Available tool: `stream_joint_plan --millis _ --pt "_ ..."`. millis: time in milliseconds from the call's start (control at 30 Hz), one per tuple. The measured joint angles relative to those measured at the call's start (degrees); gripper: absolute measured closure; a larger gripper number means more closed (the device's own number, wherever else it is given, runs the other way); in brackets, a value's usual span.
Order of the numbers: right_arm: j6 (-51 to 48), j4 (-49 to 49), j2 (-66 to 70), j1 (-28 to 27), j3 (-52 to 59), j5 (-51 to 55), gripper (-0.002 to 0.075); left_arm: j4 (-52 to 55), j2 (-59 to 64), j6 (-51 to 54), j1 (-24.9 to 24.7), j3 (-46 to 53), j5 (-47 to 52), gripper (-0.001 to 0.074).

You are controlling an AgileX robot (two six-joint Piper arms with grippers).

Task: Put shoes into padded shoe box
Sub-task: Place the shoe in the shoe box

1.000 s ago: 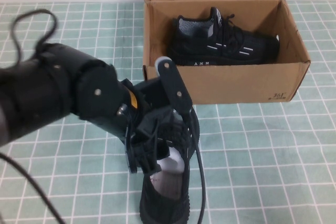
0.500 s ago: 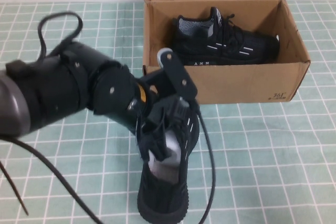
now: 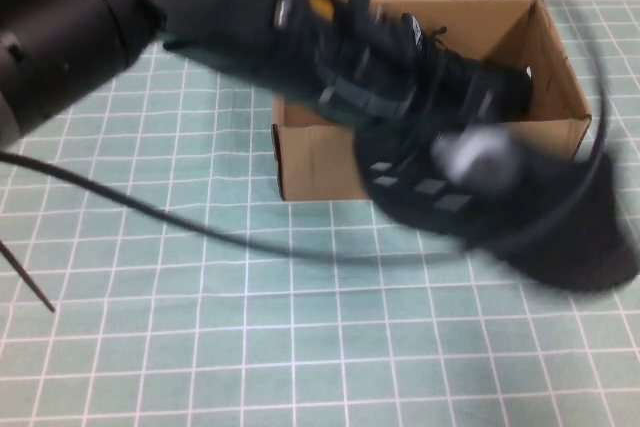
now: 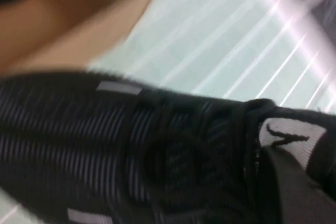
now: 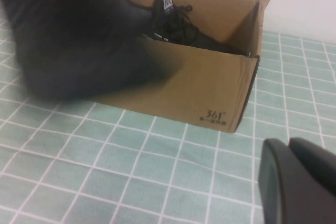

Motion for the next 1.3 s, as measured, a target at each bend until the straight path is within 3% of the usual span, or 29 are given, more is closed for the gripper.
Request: stream_joint_plan --millis 367,633,867,1300 --pt "0.0 0.0 0.0 0.0 0.0 0.0 0.0733 -6.8 3.0 -7.2 0.0 -1.2 -28.8 0.0734" --pt "0.0 0.0 0.0 0.0 0.0 0.0 0.0733 -8.0 11.4 -7.7 0.0 -1.2 -42.9 0.0734" --pt "0.0 0.0 0.0 0.0 0.0 0.0 0.0733 -8.8 18.3 -8.1 0.0 -1.3 -48.9 0.0734" --pt "0.0 0.0 0.0 0.0 0.0 0.0 0.0733 -9.0 22.2 -8.4 0.0 -1.8 -49.5 0.0734"
